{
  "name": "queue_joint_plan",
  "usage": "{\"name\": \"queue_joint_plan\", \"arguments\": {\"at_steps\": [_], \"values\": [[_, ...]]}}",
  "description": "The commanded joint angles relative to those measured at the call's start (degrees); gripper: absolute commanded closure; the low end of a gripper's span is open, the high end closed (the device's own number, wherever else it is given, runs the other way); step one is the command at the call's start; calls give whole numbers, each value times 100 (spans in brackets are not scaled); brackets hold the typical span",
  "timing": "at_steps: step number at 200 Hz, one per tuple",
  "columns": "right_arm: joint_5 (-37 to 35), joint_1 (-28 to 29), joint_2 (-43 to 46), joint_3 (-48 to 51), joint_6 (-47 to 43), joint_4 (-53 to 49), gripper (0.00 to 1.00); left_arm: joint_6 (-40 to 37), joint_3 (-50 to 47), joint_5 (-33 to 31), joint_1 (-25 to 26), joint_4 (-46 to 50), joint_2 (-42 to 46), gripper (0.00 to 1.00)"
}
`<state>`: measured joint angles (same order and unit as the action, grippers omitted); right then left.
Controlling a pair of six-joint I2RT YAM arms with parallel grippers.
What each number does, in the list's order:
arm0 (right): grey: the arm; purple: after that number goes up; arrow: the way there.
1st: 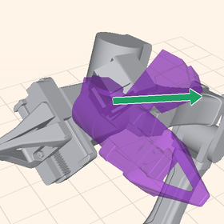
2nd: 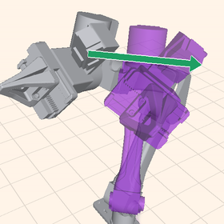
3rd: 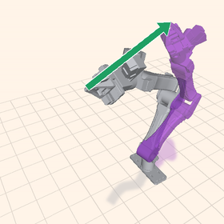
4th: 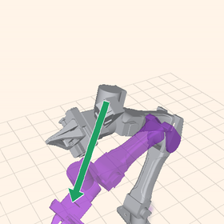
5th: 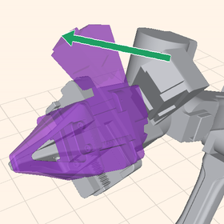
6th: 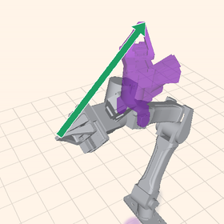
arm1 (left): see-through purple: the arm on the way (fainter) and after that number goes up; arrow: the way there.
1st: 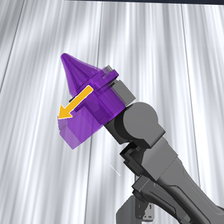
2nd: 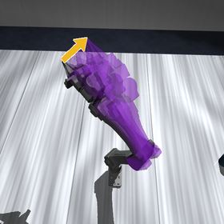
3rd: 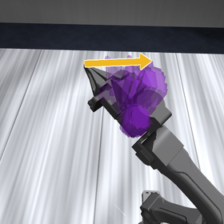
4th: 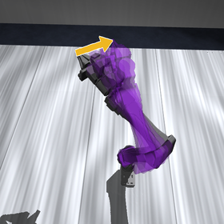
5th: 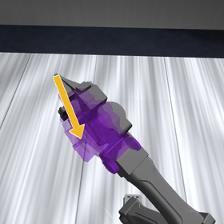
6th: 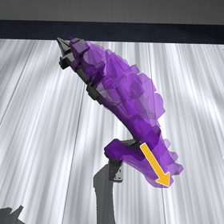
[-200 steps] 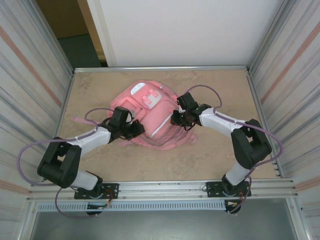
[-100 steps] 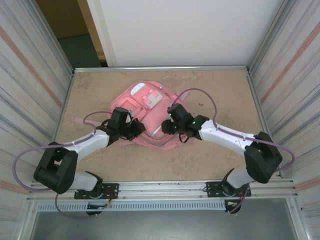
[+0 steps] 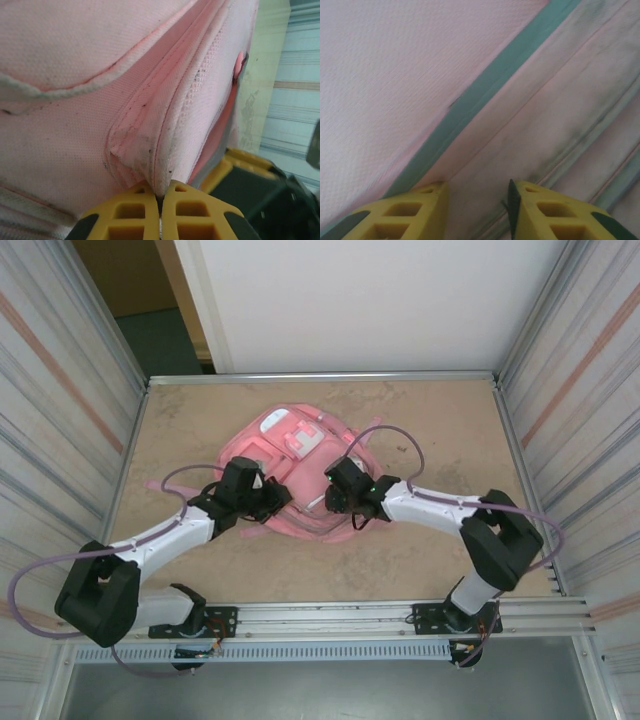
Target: Pack the student bag
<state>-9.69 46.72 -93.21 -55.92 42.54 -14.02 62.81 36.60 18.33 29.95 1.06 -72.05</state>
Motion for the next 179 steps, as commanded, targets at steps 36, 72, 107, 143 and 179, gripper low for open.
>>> {"name": "queue_joint_plan", "arguments": {"at_steps": [36,72,107,143,179], "values": [[506,-803,-1310,-809,-573,1155,65,61,-101,-27,-271,-620,84,100],[1065,-1145,-2132,-1514,-958,1776,64,403,-57,469,-256,-909,-495,100],[1252,-1295,-2489,-2360,-1212,1257,63,331,168,430,-253,-563,-701,100],[736,-1029,-1351,-1863,-934,314,58,366,363,330,-197,-495,-737,100],[228,-450,-222,-1230,819,-1250,53,415,497,213,-179,-324,-743,100]]}}
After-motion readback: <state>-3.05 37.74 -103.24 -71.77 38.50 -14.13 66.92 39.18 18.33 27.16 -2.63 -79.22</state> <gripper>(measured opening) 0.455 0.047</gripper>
